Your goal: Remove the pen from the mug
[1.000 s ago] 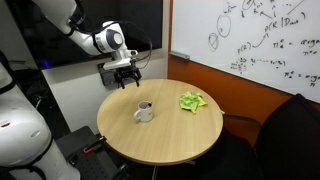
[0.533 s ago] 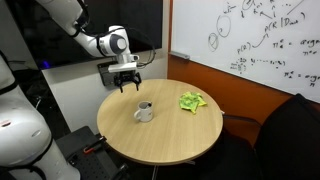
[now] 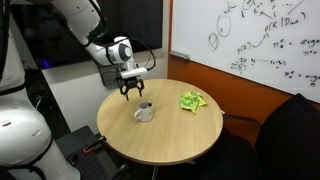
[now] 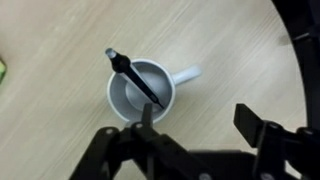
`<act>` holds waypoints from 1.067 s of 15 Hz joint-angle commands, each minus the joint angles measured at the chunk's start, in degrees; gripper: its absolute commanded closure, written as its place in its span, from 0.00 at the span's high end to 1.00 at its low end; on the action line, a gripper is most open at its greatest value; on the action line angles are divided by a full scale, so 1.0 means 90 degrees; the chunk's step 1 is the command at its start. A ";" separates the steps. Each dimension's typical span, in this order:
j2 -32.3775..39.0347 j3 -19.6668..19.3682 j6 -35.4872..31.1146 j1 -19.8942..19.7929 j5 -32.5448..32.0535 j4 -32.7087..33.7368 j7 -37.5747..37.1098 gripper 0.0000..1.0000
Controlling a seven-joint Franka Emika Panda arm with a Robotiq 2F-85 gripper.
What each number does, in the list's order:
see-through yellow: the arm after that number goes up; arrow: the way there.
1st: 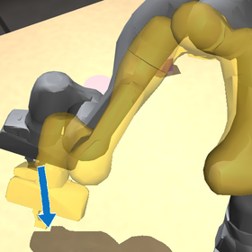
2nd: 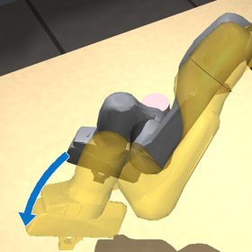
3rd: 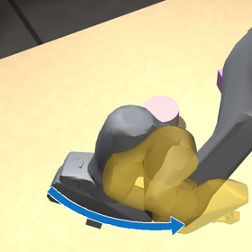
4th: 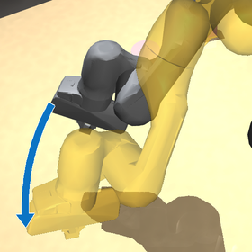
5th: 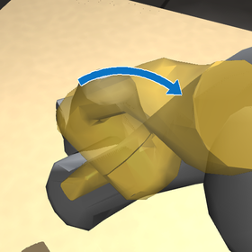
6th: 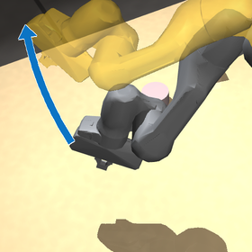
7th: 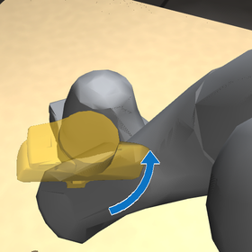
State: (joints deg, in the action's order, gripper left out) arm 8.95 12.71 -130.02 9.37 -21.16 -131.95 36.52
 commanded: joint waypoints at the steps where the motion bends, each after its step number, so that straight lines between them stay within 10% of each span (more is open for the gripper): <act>1: 0.0377 -0.0015 0.0271 0.0020 -0.0611 0.0407 0.0808 0.84; 8: 0.1099 -0.0212 0.0191 -0.0102 -0.1678 0.1045 0.2540 0.77; 16: 0.1096 -0.0202 -0.0142 -0.0141 -0.1639 0.0805 0.2588 0.76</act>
State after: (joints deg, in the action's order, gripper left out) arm 19.92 10.61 -129.97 8.16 -35.77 -123.47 59.05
